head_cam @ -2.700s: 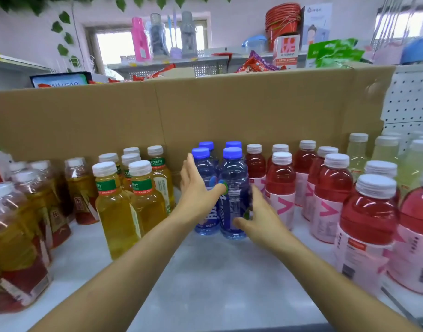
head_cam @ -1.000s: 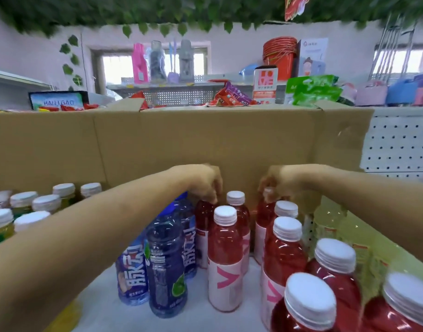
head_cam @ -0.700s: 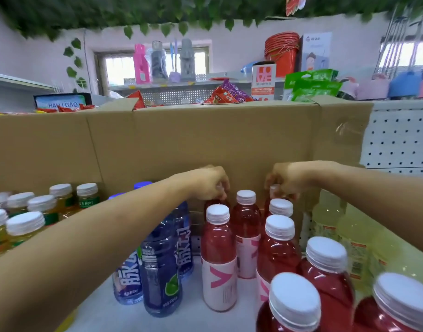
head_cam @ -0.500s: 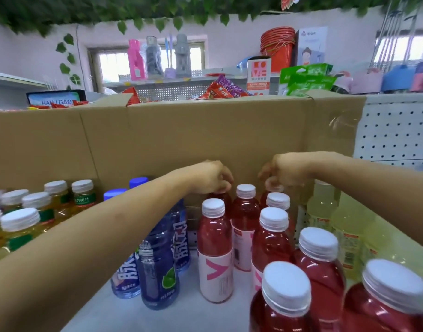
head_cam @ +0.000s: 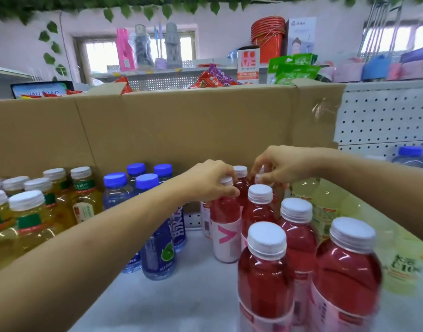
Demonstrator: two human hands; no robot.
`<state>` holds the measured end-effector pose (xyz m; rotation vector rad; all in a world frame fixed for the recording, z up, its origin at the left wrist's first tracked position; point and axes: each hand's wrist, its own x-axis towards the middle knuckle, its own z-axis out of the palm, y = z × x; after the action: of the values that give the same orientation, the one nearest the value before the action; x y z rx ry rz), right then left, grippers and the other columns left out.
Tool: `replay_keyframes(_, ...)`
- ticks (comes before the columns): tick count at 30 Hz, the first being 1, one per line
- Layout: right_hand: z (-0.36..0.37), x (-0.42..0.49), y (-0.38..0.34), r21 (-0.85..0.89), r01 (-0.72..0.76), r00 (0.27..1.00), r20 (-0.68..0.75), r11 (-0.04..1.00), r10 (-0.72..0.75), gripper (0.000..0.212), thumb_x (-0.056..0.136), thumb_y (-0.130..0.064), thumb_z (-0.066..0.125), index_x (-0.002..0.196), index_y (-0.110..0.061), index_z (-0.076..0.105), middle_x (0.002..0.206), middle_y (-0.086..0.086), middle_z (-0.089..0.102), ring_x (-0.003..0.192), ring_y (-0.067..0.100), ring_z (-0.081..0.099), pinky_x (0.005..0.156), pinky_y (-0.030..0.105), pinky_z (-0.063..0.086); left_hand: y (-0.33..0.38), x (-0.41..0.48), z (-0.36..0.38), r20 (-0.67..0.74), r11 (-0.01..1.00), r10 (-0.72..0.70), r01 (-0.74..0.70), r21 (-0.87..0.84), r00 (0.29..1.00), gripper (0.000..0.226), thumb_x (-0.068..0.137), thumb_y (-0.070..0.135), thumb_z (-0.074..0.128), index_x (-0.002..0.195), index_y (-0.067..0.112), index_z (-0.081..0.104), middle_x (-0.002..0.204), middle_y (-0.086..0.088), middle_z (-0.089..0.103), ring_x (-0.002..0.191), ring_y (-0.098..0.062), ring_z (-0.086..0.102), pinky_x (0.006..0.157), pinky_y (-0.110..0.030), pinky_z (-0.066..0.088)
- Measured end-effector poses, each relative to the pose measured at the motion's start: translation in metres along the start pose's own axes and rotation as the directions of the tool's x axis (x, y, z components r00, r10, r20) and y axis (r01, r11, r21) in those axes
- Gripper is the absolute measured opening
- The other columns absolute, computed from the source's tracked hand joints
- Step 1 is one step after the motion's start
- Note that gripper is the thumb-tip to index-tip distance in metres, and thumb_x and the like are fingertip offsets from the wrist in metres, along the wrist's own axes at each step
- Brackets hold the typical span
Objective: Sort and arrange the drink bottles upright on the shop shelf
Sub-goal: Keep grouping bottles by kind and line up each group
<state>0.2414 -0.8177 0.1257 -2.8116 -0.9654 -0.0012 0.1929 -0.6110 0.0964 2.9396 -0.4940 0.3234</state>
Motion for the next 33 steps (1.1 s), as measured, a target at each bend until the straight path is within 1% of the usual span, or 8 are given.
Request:
replay_keyframes(7,0.007,-0.045,0.003,0.341,0.021,0.994,-0.109,0.94,0.017,0.038,0.096,-0.037,0.061,0.132,-0.025,0.06,0.116,-0.006,0.067,0.092,0.006,0.067,0.078,0.027,0.059,0.014,-0.031,0.003,0.001,0.995,-0.076,0.076,-0.071,0.997,0.051,0.099,0.047,0.052,0.146,0.034,0.041,0.135,-0.001,0.047,0.124,-0.025,0.051,0.106,-0.041,0.04)
replay_keyframes(10,0.012,-0.079,0.005,0.517,0.115,0.983,-0.179,0.848,-0.024,0.051,0.085,-0.059,0.057,0.128,-0.033,0.064,0.12,-0.014,0.068,0.109,0.004,0.065,0.087,0.031,0.058,0.022,-0.068,0.017,-0.107,0.952,-0.051,0.016,-0.307,0.993,0.047,0.104,0.045,0.04,0.147,0.028,0.043,0.144,0.007,0.045,0.135,-0.012,0.044,0.113,-0.033,0.034)
replay_keyframes(13,0.026,-0.116,0.007,0.734,0.206,0.969,-0.247,0.648,-0.028,0.064,0.077,-0.079,0.048,0.12,-0.036,0.067,0.12,-0.008,0.07,0.108,0.01,0.068,0.09,0.034,0.057,0.039,-0.11,0.045,-0.085,0.659,-0.042,-0.037,-0.751,0.995,0.043,0.105,0.038,0.044,0.145,0.023,0.046,0.138,0.012,0.052,0.138,-0.008,0.044,0.114,-0.027,0.035)
replay_keyframes(15,0.046,-0.138,0.008,0.815,0.242,0.958,-0.287,0.526,0.004,0.08,0.064,-0.092,0.05,0.123,-0.04,0.064,0.126,-0.009,0.068,0.115,0.012,0.065,0.093,0.036,0.053,0.054,-0.133,0.068,-0.093,0.448,-0.051,-0.06,-0.892,0.994,0.074,0.084,0.041,0.077,0.145,0.025,0.041,0.138,0.009,0.054,0.137,-0.015,0.048,0.114,-0.034,0.039)
replay_keyframes(17,0.076,-0.163,0.008,0.837,0.25,0.948,-0.313,0.487,0.051,0.076,0.069,-0.078,0.063,0.135,-0.041,0.052,0.136,-0.011,0.061,0.127,0.013,0.057,0.099,0.038,0.05,0.078,-0.145,0.085,-0.09,0.473,-0.114,-0.026,-0.881,0.989,0.114,0.054,0.051,0.092,0.149,0.035,0.032,0.137,0.018,0.058,0.129,-0.008,0.056,0.104,-0.026,0.048)
replay_keyframes(20,0.123,-0.193,-0.004,0.765,0.276,0.937,-0.349,0.581,0.014,0.088,0.067,-0.039,0.086,0.142,-0.042,0.04,0.131,-0.019,0.063,0.119,0.001,0.061,0.093,0.015,0.05,0.097,-0.155,0.11,-0.233,0.578,-0.184,-0.087,-0.811,0.955,0.103,0.059,0.03,0.095,0.141,0.043,0.035,0.12,0.025,0.065,0.108,0.004,0.065,0.086,-0.01,0.051)
replay_keyframes(23,0.156,-0.198,-0.015,0.728,0.23,0.847,-0.477,0.646,0.235,0.086,0.059,-0.022,0.094,0.128,-0.041,0.046,0.109,-0.027,0.068,0.096,-0.006,0.067,0.079,0.012,0.052,0.09,-0.14,0.115,-0.263,0.562,-0.275,-0.067,-0.824,0.925,0.089,0.061,0.024,0.095,0.13,0.044,0.043,0.116,0.016,0.068,0.104,0.002,0.066,0.085,-0.018,0.054)
replay_keyframes(33,0.171,-0.172,-0.041,0.749,0.201,0.734,-0.541,0.631,0.409,0.085,0.059,-0.031,0.092,0.119,-0.051,0.036,0.107,-0.034,0.061,0.095,-0.016,0.06,0.071,-0.001,0.042,0.077,-0.11,0.107,-0.202,0.473,-0.401,0.013,-0.881,0.893,0.092,0.071,0.037,0.084,0.143,0.031,0.027,0.141,-0.006,0.05,0.128,-0.019,0.053,0.112,-0.046,0.041)
